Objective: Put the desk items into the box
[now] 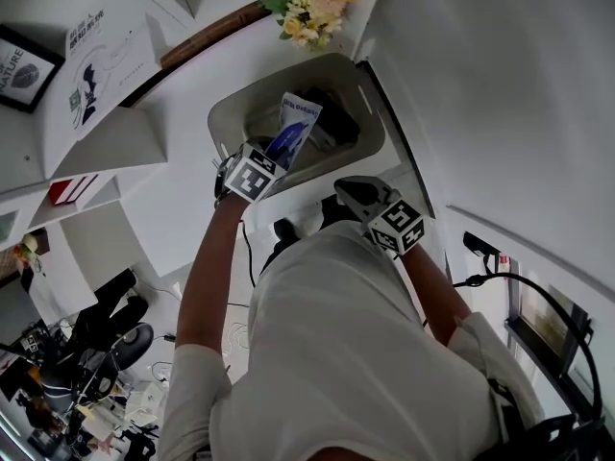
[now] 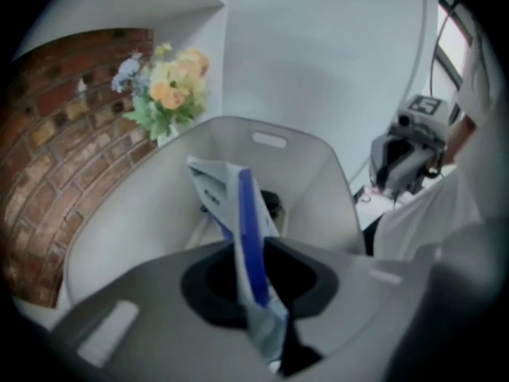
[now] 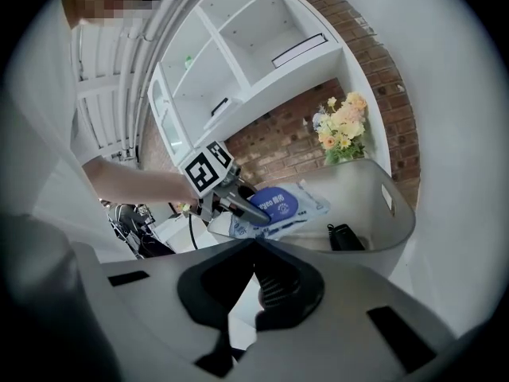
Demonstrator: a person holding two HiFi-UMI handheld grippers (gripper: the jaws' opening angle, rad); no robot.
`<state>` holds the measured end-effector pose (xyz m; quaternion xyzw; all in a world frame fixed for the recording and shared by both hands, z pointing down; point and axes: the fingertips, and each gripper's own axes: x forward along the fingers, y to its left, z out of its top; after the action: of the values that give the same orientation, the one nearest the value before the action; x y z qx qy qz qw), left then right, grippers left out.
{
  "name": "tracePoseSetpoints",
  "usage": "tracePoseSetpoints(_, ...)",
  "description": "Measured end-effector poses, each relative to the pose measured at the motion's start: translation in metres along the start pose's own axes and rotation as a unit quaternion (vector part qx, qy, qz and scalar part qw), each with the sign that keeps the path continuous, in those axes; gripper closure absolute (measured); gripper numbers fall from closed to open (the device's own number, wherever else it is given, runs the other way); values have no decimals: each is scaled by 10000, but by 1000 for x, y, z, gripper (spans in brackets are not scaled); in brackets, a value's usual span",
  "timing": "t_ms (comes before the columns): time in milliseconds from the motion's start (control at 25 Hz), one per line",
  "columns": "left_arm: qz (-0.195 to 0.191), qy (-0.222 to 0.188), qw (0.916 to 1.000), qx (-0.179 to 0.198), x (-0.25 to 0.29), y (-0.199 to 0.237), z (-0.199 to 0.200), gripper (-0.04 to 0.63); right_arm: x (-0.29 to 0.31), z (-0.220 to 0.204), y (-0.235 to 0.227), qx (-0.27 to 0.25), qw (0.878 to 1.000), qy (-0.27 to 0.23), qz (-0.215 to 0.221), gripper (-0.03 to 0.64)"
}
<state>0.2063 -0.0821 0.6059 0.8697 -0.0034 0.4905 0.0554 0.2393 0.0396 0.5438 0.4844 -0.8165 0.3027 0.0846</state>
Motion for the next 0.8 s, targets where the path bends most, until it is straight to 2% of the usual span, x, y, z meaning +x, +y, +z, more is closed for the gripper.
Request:
tracePoseSetpoints(120, -192, 571, 9976, 329, 24, -5, -17, 538, -3, -1, -7, -13, 10000, 18, 49, 615)
tracePoseSetpoints(280, -279, 1062, 9935, 295, 46, -2, -35, 537, -7, -2, -15, -33, 9999, 74, 94, 615)
tracePoseSetpoints(600, -205, 1020, 9943, 228, 52, -1, -37, 518, -11, 0, -27, -63, 9998, 121, 121, 615)
tracePoseSetpoints(680, -193, 1030, 9943, 203, 51, -2, -37, 491, -11, 1, -25, -72, 9997, 148, 173, 615)
tracePoseSetpoints(800, -25, 929, 9956, 154, 45, 2, -33, 480, -8, 3, -22, -129, 9993, 190, 299, 616)
